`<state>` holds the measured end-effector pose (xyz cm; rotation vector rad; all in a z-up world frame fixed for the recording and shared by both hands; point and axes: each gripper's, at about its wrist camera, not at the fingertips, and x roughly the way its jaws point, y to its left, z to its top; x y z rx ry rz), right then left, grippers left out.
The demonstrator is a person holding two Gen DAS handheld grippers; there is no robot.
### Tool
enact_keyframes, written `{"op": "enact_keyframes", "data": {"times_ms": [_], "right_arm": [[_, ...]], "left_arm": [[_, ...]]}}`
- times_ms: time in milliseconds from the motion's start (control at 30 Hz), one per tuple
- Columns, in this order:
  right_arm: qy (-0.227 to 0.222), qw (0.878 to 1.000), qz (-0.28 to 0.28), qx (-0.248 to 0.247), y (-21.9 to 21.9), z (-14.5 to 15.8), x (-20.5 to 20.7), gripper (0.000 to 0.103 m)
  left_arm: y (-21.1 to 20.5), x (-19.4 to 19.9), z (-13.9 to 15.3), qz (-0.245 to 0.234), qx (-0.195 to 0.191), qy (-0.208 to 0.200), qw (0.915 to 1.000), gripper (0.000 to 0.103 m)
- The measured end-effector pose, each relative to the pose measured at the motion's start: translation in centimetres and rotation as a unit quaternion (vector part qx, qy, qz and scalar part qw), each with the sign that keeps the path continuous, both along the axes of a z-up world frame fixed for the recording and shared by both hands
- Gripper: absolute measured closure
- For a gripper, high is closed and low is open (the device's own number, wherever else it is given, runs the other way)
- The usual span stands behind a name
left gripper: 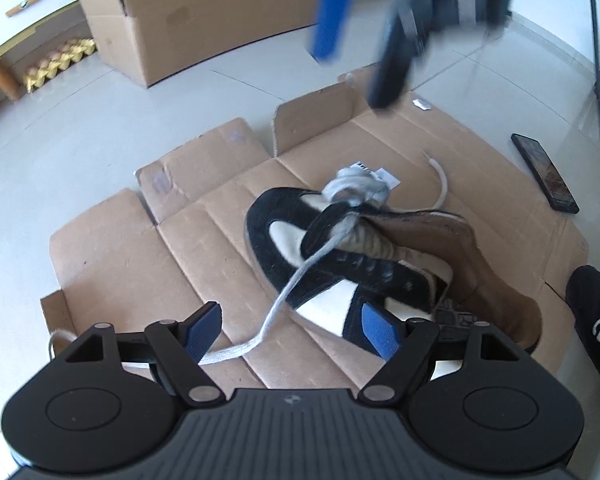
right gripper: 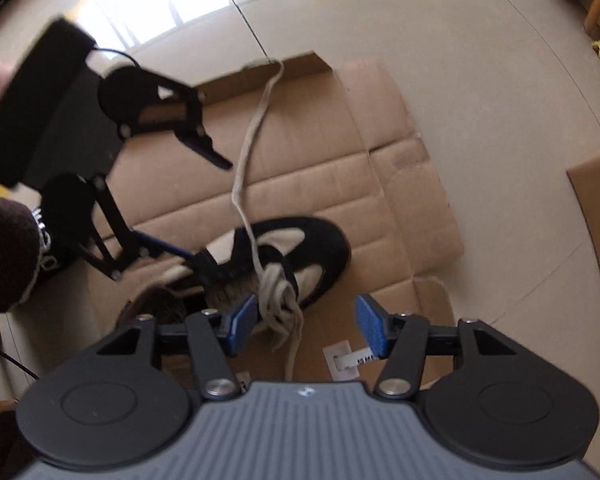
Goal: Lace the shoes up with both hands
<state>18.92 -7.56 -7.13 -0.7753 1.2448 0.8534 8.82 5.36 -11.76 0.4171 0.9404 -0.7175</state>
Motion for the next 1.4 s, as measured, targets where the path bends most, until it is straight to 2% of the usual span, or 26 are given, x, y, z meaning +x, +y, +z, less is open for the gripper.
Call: {"op": "enact_keyframes", "data": {"times_ms": [200,400,467,600,733,833,900,967,1000,1033,1100,1167,1233,1300,1400], "right_arm": [[0.020,1.000,-0.016,-0.015,-3.8,-6.9,-2.1,0.062],[0.041,0.997,-0.062,0.019,-4.9,-11.5,-1.9,0.071],[0.042,0.996,-0.073,0.023,-5.2,-11.4,-1.6,0.100],[0.020,0.994,-0.106,0.003,-7.5,-10.2,-0.7,0.101],[-0.029,0.988,-0.150,-0.037,-12.4,-7.1,0.0,0.101],[-0.062,0.981,-0.163,-0.084,-15.4,-5.1,0.0,0.101],[-0.072,0.978,-0.156,-0.116,-16.5,-3.9,-0.3,0.101],[-0.067,0.977,-0.151,-0.132,-17.4,-3.0,-0.7,0.095],[-0.062,0.979,-0.149,-0.127,-17.2,-2.6,-0.8,0.092],[-0.057,0.980,-0.147,-0.121,-17.0,-2.3,-0.9,0.083],[-0.049,0.984,-0.144,-0.088,-16.3,-1.9,-1.5,0.074],[-0.035,0.987,-0.149,-0.041,-14.5,-1.4,-1.8,0.074],[-0.015,0.988,-0.154,0.018,-12.3,-1.6,-2.0,0.074],[0.003,0.984,-0.156,0.086,-9.6,-1.6,-2.1,0.075],[0.028,0.973,-0.162,0.160,-7.1,-2.1,-1.7,0.075]], "left_arm": [[-1.6,-0.2,1.5,-0.011,-0.023,0.030,0.9992,0.025],[-4.0,-0.8,0.1,-0.040,0.006,0.036,0.9985,0.025],[-4.4,-0.9,-0.5,-0.039,0.014,0.040,0.9983,0.026],[-5.4,-1.2,-1.8,-0.035,0.069,0.025,0.9967,0.033],[-5.1,-0.6,-2.2,-0.016,0.064,0.045,0.9968,0.033],[-4.9,-0.3,-2.2,-0.017,0.059,0.058,0.9965,0.034],[-4.6,-0.1,-1.5,-0.027,0.046,0.065,0.9965,0.034],[-4.1,0.5,-0.5,-0.032,0.025,0.069,0.9968,0.034],[-3.9,0.8,0.0,-0.034,0.014,0.071,0.9968,0.034],[-3.6,1.1,0.3,-0.032,0.006,0.074,0.9967,0.034],[-3.2,2.0,0.7,-0.025,-0.006,0.078,0.9967,0.034],[-3.0,2.5,0.9,-0.020,-0.008,0.077,0.9968,0.038],[-3.1,3.0,0.7,-0.021,-0.005,0.074,0.9970,0.048],[-3.4,3.2,0.6,-0.027,-0.001,0.074,0.9969,0.056],[-4.0,3.7,0.0,-0.039,0.003,0.072,0.9967,0.056]]}}
